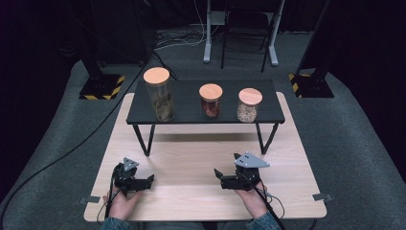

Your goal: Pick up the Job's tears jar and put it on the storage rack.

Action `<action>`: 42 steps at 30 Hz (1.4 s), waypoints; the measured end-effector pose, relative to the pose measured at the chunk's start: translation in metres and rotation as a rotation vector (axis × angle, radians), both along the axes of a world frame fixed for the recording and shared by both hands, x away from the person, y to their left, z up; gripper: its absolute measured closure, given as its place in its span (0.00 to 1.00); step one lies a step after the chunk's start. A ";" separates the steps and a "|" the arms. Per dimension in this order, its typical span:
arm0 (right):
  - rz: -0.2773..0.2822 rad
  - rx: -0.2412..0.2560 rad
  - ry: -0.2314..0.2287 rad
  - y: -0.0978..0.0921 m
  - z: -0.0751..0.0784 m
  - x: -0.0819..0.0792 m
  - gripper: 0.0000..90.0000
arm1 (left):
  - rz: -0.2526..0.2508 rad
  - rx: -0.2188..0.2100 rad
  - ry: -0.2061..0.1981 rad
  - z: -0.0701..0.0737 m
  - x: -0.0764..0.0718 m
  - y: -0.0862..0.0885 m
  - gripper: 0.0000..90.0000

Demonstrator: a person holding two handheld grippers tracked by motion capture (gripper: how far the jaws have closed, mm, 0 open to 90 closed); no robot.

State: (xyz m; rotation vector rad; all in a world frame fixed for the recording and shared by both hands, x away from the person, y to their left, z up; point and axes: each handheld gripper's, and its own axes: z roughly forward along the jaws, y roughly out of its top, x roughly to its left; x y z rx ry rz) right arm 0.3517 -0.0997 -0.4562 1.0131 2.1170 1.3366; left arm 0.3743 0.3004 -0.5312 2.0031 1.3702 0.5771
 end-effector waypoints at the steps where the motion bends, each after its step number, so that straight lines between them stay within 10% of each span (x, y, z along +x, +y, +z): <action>1: 0.001 0.000 0.005 0.001 -0.002 0.000 0.08 | 0.000 0.000 0.000 0.000 0.000 0.000 0.00; 42: 0.008 -0.069 0.179 0.009 -0.072 0.011 0.08 | 0.000 0.000 0.000 0.000 0.000 0.000 0.00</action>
